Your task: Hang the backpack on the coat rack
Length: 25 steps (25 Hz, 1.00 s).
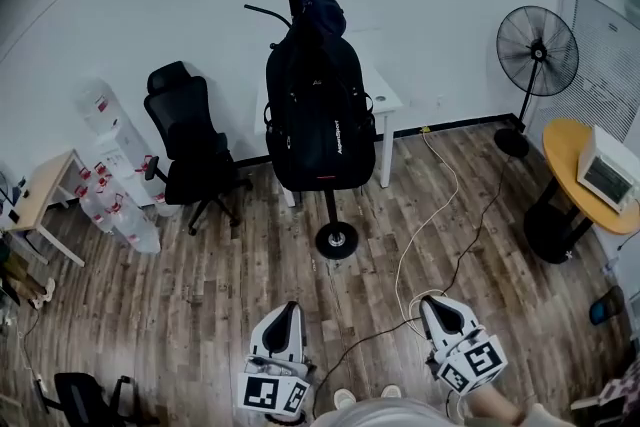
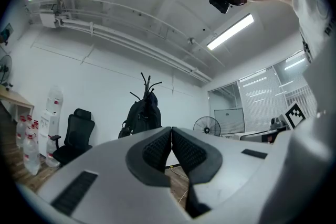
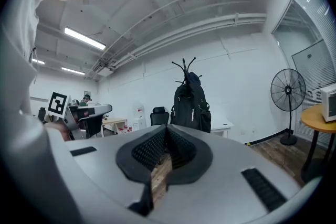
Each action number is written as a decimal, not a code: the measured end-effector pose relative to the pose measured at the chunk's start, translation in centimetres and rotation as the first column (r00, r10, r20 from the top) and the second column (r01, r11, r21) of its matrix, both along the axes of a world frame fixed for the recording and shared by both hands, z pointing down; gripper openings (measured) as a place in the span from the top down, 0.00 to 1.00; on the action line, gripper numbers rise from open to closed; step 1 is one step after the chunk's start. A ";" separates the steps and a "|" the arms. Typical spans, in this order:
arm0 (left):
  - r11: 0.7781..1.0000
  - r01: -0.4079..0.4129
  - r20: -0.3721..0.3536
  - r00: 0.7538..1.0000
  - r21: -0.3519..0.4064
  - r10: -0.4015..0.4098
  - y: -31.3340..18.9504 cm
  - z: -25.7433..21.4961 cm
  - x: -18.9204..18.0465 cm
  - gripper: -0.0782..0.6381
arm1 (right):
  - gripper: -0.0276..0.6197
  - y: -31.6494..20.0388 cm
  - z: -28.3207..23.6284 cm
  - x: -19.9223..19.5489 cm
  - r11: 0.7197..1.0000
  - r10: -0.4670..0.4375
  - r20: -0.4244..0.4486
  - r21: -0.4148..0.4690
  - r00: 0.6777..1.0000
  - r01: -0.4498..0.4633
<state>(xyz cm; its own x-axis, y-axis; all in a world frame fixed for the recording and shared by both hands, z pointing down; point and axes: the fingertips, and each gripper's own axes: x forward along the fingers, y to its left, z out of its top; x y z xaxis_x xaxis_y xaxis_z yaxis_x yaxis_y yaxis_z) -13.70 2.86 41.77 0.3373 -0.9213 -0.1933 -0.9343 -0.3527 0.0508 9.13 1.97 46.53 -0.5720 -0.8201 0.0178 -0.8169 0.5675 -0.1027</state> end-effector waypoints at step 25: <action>1.000 -0.007 0.003 1.000 -0.010 0.007 0.7 -0.1 1.4 0.88 | 0.93 0.6 0.3 1.2 0.999 -0.006 0.003 -0.033 1.000 0.007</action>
